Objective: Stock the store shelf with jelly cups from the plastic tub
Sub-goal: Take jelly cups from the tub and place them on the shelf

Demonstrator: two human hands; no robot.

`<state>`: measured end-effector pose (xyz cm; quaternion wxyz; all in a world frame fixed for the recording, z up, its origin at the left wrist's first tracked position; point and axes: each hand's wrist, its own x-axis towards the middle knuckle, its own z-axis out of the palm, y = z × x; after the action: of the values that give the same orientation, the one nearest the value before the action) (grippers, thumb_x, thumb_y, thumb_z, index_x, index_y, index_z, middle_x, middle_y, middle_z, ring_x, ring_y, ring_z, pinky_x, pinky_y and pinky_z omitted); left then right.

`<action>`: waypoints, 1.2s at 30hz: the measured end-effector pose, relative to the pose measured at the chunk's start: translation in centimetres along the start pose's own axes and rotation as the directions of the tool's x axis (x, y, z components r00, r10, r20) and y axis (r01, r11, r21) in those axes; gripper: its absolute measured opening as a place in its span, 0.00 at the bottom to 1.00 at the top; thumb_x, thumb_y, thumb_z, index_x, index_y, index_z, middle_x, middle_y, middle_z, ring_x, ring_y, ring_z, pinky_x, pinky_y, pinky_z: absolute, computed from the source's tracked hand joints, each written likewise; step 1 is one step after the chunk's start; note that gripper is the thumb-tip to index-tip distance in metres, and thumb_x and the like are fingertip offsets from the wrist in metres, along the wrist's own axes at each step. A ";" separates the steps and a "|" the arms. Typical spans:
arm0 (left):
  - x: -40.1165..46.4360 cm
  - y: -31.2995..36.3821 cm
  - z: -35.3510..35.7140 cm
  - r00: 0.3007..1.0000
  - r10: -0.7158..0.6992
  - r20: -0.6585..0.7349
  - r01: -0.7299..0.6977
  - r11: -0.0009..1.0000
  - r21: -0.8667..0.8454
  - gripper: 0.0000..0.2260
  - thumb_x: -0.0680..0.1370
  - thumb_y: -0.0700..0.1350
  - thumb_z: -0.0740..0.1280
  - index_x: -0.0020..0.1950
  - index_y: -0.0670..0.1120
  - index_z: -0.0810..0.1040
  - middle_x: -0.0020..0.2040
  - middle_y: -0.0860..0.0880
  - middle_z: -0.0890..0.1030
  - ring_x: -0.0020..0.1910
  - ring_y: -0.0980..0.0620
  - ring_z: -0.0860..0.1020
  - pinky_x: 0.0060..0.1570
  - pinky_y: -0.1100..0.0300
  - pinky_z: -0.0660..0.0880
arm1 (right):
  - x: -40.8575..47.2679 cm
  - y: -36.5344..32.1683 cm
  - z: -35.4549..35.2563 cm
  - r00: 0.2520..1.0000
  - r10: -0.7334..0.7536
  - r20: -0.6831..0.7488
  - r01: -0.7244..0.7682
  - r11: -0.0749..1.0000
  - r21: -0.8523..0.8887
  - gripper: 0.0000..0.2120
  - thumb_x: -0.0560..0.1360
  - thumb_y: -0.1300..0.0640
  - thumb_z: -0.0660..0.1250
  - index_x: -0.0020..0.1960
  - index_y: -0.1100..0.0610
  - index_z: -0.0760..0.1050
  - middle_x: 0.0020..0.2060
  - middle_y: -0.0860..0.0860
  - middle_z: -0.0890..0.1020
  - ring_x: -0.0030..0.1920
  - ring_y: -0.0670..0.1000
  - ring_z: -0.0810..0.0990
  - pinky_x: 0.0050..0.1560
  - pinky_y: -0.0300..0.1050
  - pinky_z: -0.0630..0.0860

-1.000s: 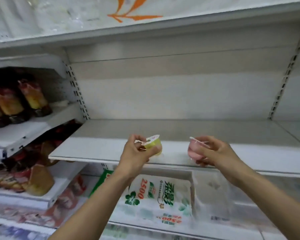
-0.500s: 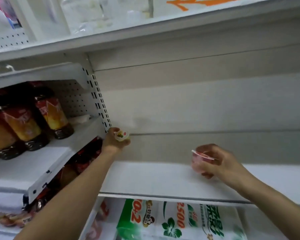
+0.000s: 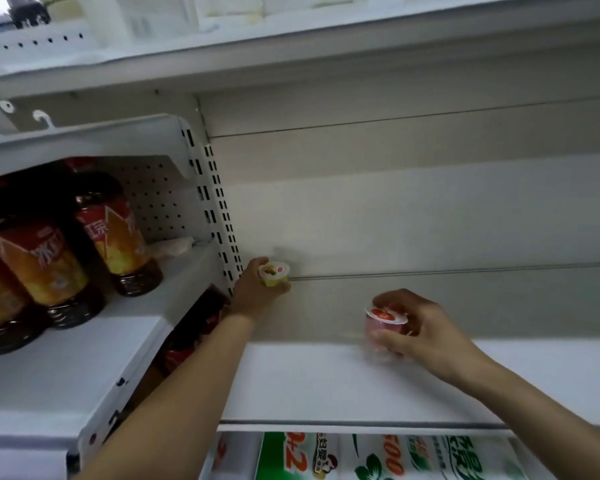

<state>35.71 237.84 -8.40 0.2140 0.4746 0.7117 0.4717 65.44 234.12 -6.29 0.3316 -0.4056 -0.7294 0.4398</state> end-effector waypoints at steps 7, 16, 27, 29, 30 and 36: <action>-3.4 -0.3 -3.2 0.978 0.044 -0.203 -0.049 0.999 -0.021 0.16 0.77 0.51 0.68 0.61 0.46 0.76 0.58 0.46 0.78 0.57 0.48 0.77 0.52 0.60 0.70 | 4.8 -1.4 7.2 0.997 -0.083 -0.004 0.082 0.995 -0.050 0.18 0.66 0.56 0.77 0.53 0.46 0.75 0.47 0.46 0.81 0.42 0.46 0.81 0.40 0.35 0.77; -8.9 -1.4 -7.4 0.954 0.152 -0.257 -0.129 0.986 0.104 0.10 0.80 0.48 0.63 0.58 0.48 0.78 0.54 0.51 0.80 0.53 0.53 0.77 0.53 0.60 0.71 | 9.9 -3.3 14.9 0.987 -0.107 0.118 0.135 0.956 -0.262 0.26 0.69 0.54 0.74 0.64 0.50 0.69 0.61 0.50 0.76 0.59 0.53 0.76 0.59 0.51 0.74; -9.8 -0.8 -7.4 0.963 0.142 -0.229 -0.130 0.989 0.067 0.09 0.79 0.51 0.63 0.58 0.52 0.76 0.56 0.51 0.78 0.55 0.53 0.77 0.53 0.59 0.72 | 10.8 -3.6 16.2 0.984 -0.130 0.123 0.167 0.916 -0.364 0.27 0.71 0.51 0.72 0.68 0.47 0.67 0.64 0.50 0.74 0.61 0.54 0.75 0.57 0.46 0.73; -10.2 -0.3 -7.3 0.959 0.169 -0.227 -0.141 0.981 0.135 0.12 0.79 0.51 0.63 0.61 0.52 0.75 0.58 0.51 0.76 0.57 0.51 0.76 0.57 0.53 0.73 | 9.9 -4.2 15.4 0.983 -0.131 0.126 0.172 0.887 -0.429 0.31 0.72 0.47 0.71 0.71 0.44 0.62 0.67 0.50 0.69 0.61 0.54 0.75 0.57 0.48 0.73; -10.5 0.0 -7.3 0.956 0.196 -0.219 -0.157 0.970 0.186 0.13 0.79 0.51 0.63 0.63 0.52 0.74 0.58 0.51 0.75 0.58 0.50 0.75 0.59 0.50 0.73 | 9.2 -4.5 14.7 0.983 -0.140 0.120 0.180 0.871 -0.458 0.32 0.73 0.46 0.69 0.72 0.43 0.60 0.67 0.49 0.68 0.61 0.54 0.75 0.57 0.48 0.73; -13.5 3.8 -4.4 0.909 0.409 -0.085 -0.321 0.813 0.486 0.20 0.80 0.58 0.58 0.69 0.50 0.70 0.63 0.46 0.76 0.60 0.45 0.72 0.62 0.49 0.67 | 1.8 -4.5 6.7 0.943 -0.332 -0.003 0.232 0.666 -0.708 0.25 0.77 0.43 0.62 0.72 0.44 0.61 0.65 0.46 0.72 0.59 0.49 0.76 0.52 0.47 0.76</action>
<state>40.43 224.33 -4.95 -0.0671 0.5937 0.7150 0.3631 57.62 231.90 -4.56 0.2650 -0.4106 -0.8712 0.0466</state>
